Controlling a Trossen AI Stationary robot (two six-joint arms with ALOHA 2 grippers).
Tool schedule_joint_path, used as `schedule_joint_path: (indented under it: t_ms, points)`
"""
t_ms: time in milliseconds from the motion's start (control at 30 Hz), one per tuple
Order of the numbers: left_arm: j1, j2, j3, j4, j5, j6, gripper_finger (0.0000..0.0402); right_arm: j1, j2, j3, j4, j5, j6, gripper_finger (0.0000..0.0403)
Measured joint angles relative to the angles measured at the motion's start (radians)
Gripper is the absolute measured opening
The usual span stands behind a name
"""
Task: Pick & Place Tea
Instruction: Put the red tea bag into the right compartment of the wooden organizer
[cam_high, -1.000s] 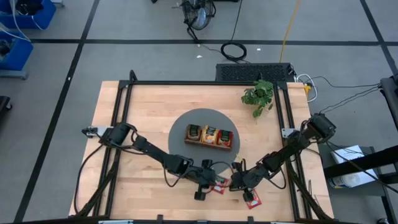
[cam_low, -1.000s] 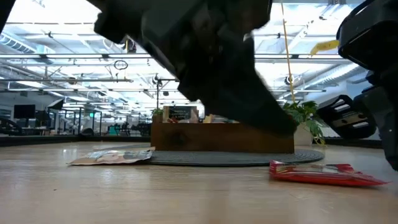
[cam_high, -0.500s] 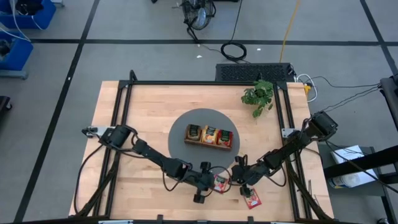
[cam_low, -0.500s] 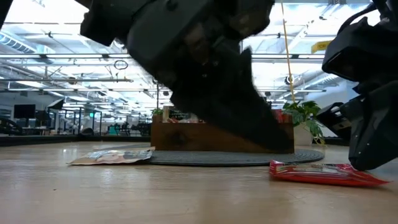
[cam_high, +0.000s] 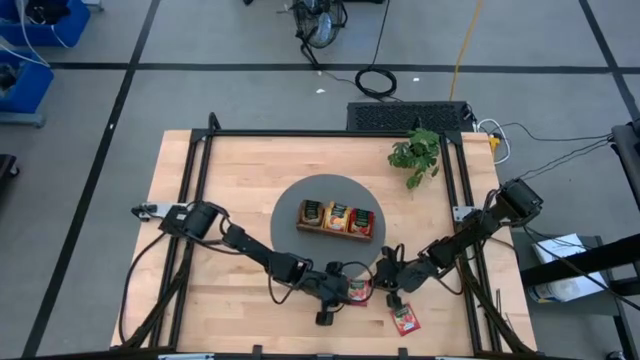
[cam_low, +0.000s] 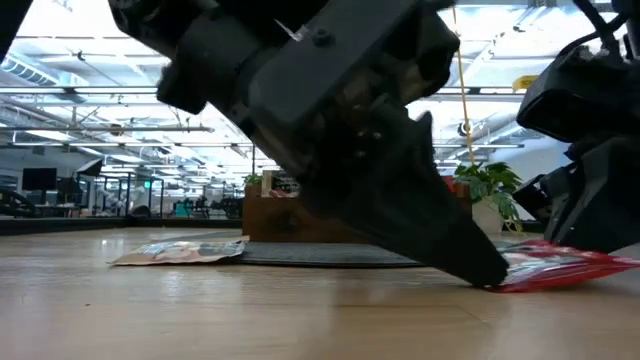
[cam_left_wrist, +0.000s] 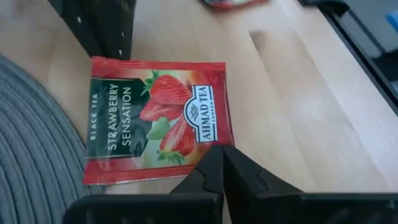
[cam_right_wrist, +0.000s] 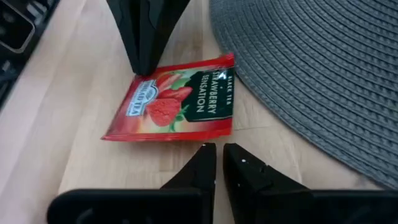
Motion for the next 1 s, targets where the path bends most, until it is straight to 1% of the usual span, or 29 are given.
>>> schedule_joint_path:
  t_ms: [67,167,267,367,500,600,733,800,867,1000]
  points:
    - [0.005,0.009,0.003,0.006,0.0,-0.011,0.0004,0.0,-0.001,-0.019,0.053,-0.006,0.022,0.0025]
    - [0.009,0.008,0.002,-0.007,0.003,-0.018,0.0009,-0.001,0.0,-0.048,0.138,-0.055,0.048,0.0025]
    - [0.009,0.009,0.0,-0.011,0.003,-0.017,0.0006,-0.001,-0.002,-0.072,0.198,-0.076,0.065,0.0025]
    - [0.009,0.009,-0.001,-0.016,0.003,-0.014,0.0005,-0.01,-0.003,-0.091,0.23,-0.079,0.089,0.0031]
    - [0.009,0.009,-0.002,-0.019,0.002,-0.013,0.0008,-0.038,-0.006,-0.109,0.286,-0.078,0.132,0.0049]
    - [0.009,0.01,-0.002,-0.02,0.002,-0.003,0.0004,-0.073,-0.006,-0.111,0.291,-0.104,0.177,0.0068]
    - [0.009,0.011,-0.002,-0.02,0.002,0.001,0.001,-0.128,-0.012,-0.107,0.239,-0.172,0.252,0.0089]
    - [0.009,0.011,-0.002,-0.021,0.002,0.007,0.0005,-0.144,-0.011,-0.107,0.223,-0.181,0.273,0.0098]
    - [0.009,0.011,-0.002,-0.021,0.002,0.013,0.0004,-0.159,-0.011,-0.107,0.221,-0.185,0.292,0.0105]
    - [0.009,0.011,-0.003,-0.025,0.002,0.016,0.0009,-0.187,-0.011,-0.108,0.182,-0.254,0.35,0.0112]
